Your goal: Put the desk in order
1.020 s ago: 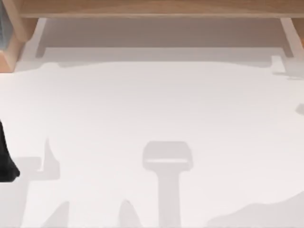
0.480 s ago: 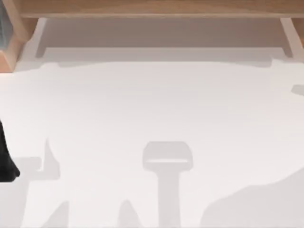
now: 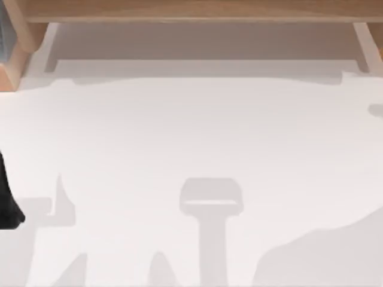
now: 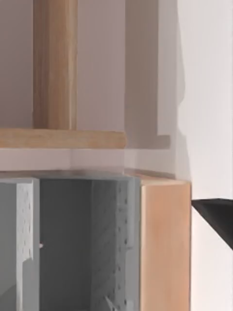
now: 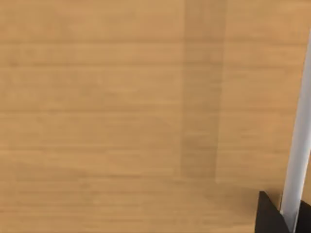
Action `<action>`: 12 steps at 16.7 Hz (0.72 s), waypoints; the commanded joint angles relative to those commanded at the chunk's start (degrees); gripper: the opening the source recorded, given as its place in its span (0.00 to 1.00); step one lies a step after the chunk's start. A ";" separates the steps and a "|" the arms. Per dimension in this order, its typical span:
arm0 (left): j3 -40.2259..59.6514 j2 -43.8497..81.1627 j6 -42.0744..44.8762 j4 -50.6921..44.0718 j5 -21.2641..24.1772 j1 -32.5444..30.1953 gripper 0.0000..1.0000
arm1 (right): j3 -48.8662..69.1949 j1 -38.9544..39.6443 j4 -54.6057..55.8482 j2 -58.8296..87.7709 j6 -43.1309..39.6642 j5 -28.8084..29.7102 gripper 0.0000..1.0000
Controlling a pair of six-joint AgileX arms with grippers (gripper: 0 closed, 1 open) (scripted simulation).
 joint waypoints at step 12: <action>0.00 0.00 0.00 0.00 0.00 0.00 1.00 | 0.00 0.00 0.00 0.00 0.00 0.00 1.00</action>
